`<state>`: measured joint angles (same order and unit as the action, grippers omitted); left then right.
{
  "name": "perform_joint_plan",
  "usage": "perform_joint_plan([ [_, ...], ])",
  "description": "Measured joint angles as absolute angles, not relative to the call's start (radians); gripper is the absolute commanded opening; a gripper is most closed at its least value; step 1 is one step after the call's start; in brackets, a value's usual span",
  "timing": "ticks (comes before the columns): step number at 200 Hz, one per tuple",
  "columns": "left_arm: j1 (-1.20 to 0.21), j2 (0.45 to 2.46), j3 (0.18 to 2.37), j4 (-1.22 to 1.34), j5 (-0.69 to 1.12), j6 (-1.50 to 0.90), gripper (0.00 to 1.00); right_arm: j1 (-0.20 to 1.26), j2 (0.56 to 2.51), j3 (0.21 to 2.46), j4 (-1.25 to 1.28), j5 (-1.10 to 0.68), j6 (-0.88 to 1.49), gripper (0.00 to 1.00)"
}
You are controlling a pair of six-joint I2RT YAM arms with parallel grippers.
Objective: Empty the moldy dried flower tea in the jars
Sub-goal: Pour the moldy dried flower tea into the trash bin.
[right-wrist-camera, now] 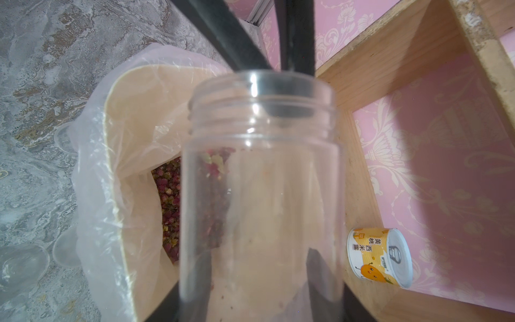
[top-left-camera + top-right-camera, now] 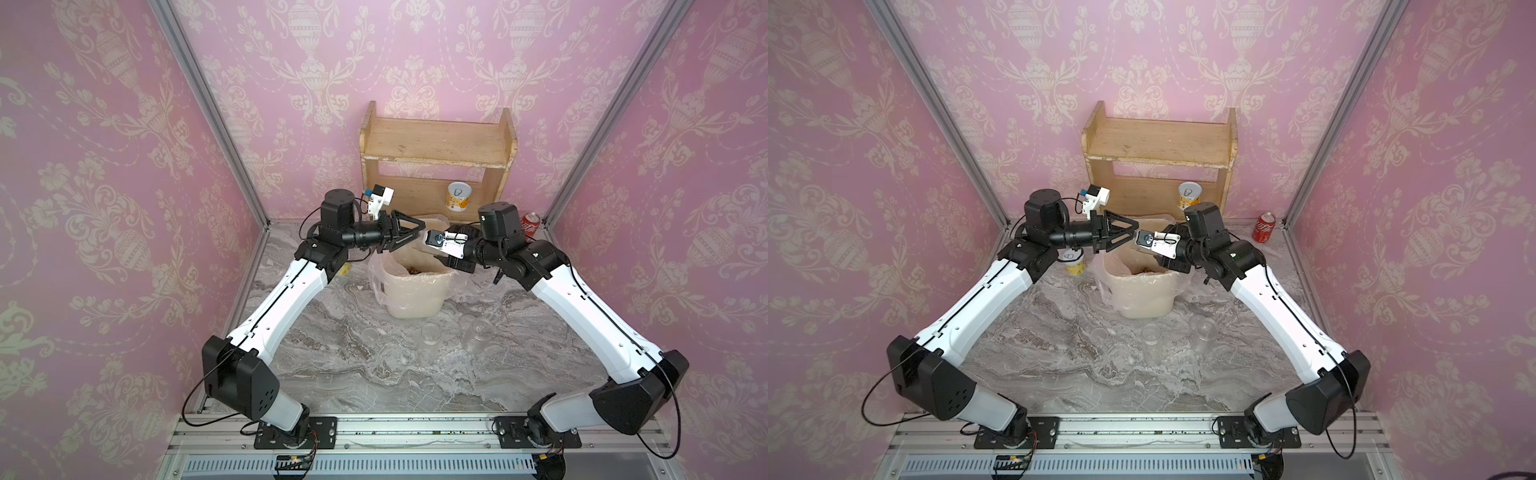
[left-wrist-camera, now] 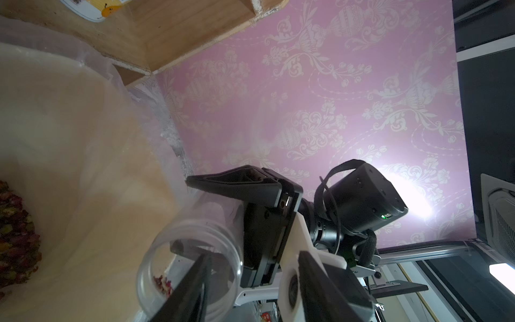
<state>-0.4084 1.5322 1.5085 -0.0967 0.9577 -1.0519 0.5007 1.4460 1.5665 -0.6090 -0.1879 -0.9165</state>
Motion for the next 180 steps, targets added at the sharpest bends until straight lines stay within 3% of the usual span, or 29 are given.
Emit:
perform_joint_plan([
  [73, -0.437, 1.559, 1.528, -0.155, 0.959, -1.010, 0.37, 0.501, 1.446, 1.564, -0.614, -0.196, -0.924, 0.00],
  [125, -0.437, 1.567, 1.528, -0.135, 0.964, -1.008, 0.07, 0.501, 1.446, 1.564, -0.617, -0.206, -0.924, 0.00],
  [132, -0.437, 1.567, 1.528, -0.129, 0.974, -1.010, 0.00, 0.501, 1.446, 1.564, -0.616, -0.207, -0.925, 0.03],
  [153, -0.443, 1.568, 1.530, -0.120, 0.989, -1.018, 0.00, 0.501, 1.447, 1.559, -0.610, -0.201, -0.933, 0.22],
  [180, -0.443, 1.581, 1.530, -0.097, 0.996, -1.023, 0.00, 0.500, 1.446, 1.547, -0.595, -0.190, -0.931, 0.37],
])
